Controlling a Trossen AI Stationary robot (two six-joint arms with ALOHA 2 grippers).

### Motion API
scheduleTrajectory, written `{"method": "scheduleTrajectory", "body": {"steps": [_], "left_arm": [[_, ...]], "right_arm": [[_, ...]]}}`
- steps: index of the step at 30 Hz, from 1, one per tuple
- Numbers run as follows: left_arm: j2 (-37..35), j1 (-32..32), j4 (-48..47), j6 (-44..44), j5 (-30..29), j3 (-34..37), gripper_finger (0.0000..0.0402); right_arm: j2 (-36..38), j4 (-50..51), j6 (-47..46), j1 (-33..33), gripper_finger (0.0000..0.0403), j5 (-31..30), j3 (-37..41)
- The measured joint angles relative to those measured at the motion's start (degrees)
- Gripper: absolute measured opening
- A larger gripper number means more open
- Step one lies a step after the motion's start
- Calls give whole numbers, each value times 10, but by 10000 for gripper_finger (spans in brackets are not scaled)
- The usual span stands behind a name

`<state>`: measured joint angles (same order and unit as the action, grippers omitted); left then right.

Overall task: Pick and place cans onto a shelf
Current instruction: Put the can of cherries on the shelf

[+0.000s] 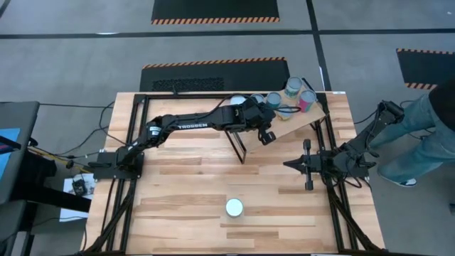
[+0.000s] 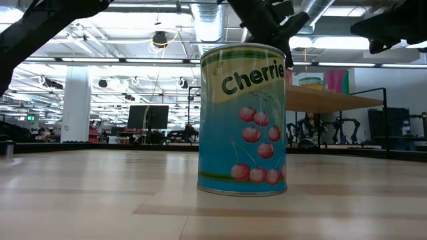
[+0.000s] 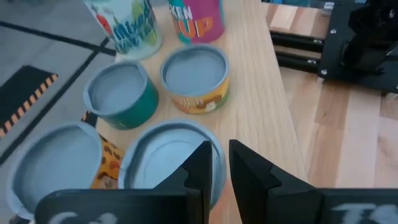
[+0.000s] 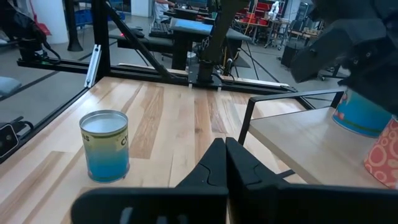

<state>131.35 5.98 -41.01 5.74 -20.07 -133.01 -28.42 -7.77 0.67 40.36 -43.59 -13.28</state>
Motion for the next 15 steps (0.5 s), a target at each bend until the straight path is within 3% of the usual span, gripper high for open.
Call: {"method": "scheduleTrajectory", "body": {"steps": [10,15], "left_arm": [[-45,-22,10,-90,-12,-16,39],[-80,-50,7,-137,3,-17,6]], "right_arm": [[0,0,-2,0,5,0,0],[0,2,-2,1,5,0,0]]}}
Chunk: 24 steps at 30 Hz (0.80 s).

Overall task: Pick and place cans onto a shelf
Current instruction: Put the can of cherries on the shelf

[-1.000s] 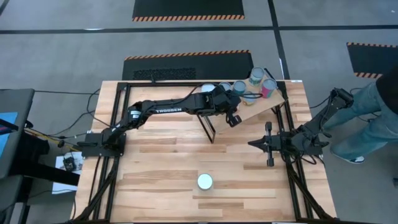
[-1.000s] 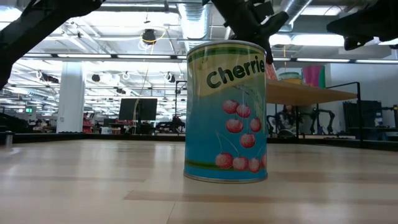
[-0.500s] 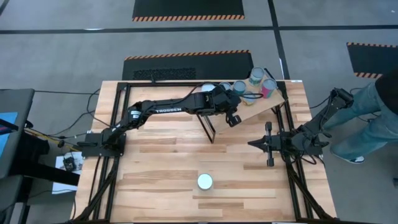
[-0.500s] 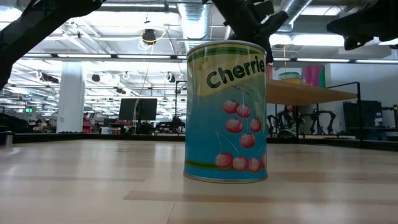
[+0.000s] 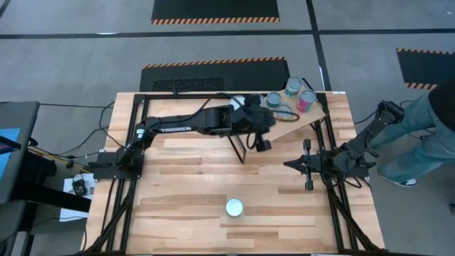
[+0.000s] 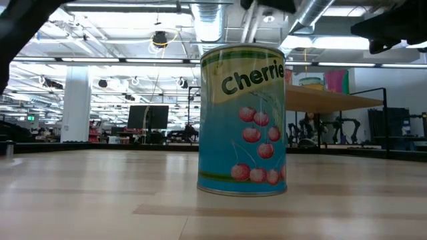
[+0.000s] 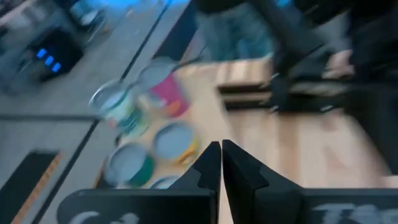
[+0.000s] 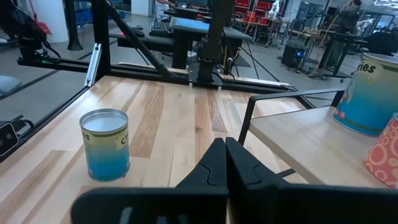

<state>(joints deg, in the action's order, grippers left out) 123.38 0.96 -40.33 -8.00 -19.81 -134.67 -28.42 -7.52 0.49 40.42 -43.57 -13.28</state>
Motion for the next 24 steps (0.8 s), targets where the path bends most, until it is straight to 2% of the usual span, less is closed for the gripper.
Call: {"method": "scheduleTrajectory", "body": {"steps": [5,13,20,24], "left_arm": [[-6,-19,19,-22,48,10,2],[-25,-29,123,-32,72,135,0],[-135,-50,256,-17,90,328,0],[-197,-68,258,18,98,443,0]], "right_arm": [[0,4,0,0,5,0,0],[0,12,0,0,5,0,0],[0,16,0,0,5,-4,0],[0,17,2,-4,5,-5,0]]}}
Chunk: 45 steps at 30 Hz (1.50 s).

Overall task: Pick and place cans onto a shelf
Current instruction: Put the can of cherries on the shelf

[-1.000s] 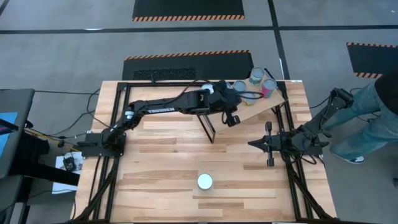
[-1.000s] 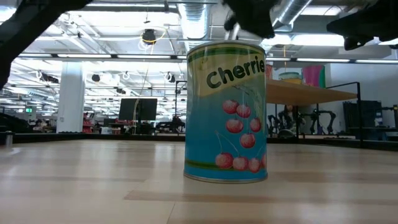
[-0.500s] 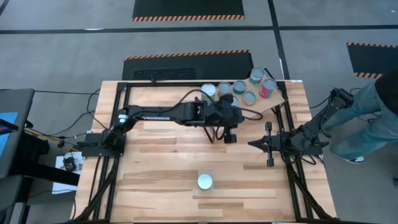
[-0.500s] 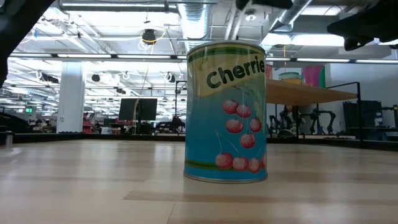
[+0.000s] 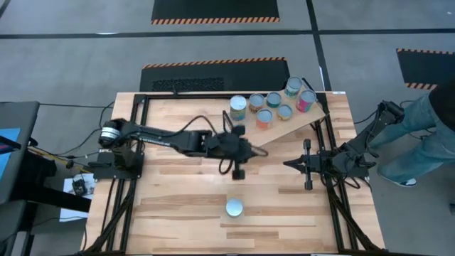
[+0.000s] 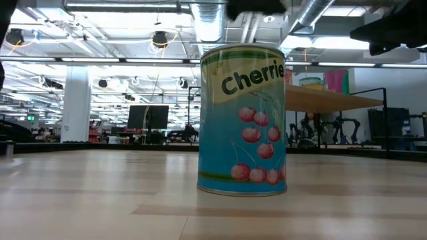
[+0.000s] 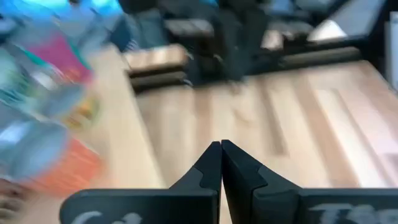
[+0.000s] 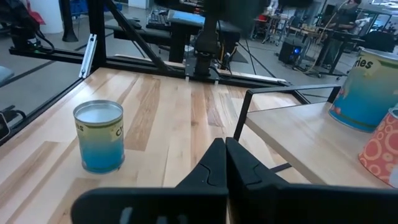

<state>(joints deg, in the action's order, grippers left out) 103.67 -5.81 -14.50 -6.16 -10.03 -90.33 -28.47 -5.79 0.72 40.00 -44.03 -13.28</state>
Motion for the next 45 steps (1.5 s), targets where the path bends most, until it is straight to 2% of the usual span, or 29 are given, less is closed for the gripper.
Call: {"method": "scheduleTrajectory", "body": {"steps": [4,12,16,23,30,40,45], "left_arm": [[-29,-27,-34,38,35,50,0],[-34,-70,-139,129,78,52,4],[-34,-87,-175,166,98,52,34],[-33,-116,-188,225,81,52,105],[22,-127,-173,255,103,50,144],[52,-129,-168,269,87,49,148],[63,-130,-182,270,82,50,133]], "right_arm": [[0,-6,2,-10,5,0,0],[0,-20,2,-25,5,3,0],[0,-25,4,-26,5,4,0],[0,-25,4,-26,5,5,0],[0,-24,4,-26,5,6,0],[0,-26,3,-25,5,6,0],[0,-26,3,-25,5,6,0]]}}
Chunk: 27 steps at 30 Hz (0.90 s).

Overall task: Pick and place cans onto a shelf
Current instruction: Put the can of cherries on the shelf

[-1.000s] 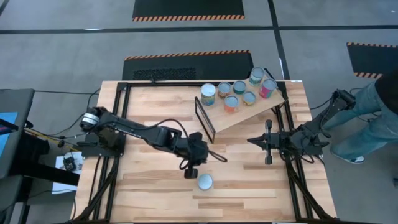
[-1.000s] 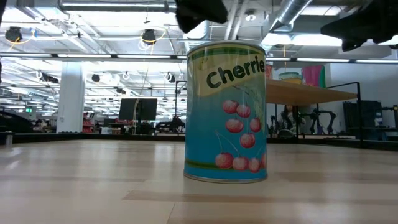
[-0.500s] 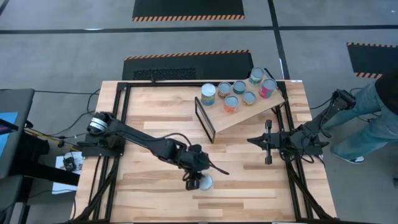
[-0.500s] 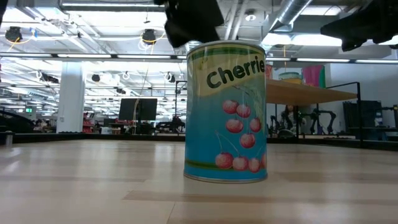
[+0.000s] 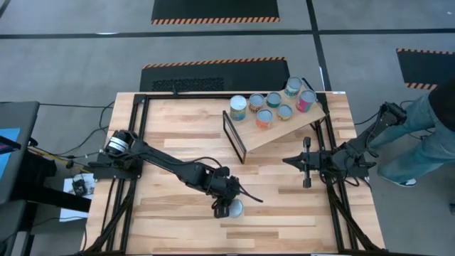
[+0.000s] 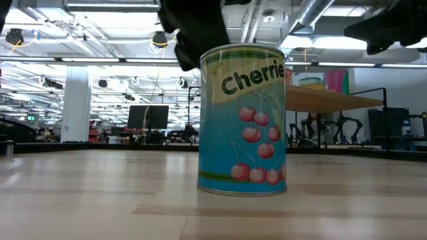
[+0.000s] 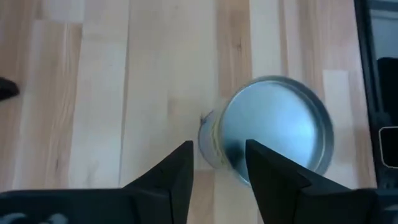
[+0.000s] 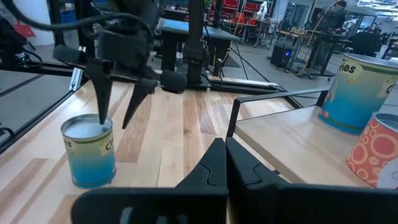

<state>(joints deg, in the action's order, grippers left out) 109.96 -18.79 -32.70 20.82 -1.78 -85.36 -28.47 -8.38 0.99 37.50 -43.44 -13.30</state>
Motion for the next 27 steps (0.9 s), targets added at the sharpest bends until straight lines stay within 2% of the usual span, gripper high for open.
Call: {"method": "scheduleTrajectory", "body": {"steps": [8,14,19,27], "left_arm": [[15,1,12,-16,16,-2,86],[19,1,24,-55,44,-3,11],[23,1,25,-62,43,-18,1],[4,2,-12,-86,30,-112,0]], "right_arm": [[0,0,0,0,5,0,0],[0,-7,6,0,5,0,0],[0,-7,8,0,5,0,0],[0,-9,7,0,5,0,0]]}}
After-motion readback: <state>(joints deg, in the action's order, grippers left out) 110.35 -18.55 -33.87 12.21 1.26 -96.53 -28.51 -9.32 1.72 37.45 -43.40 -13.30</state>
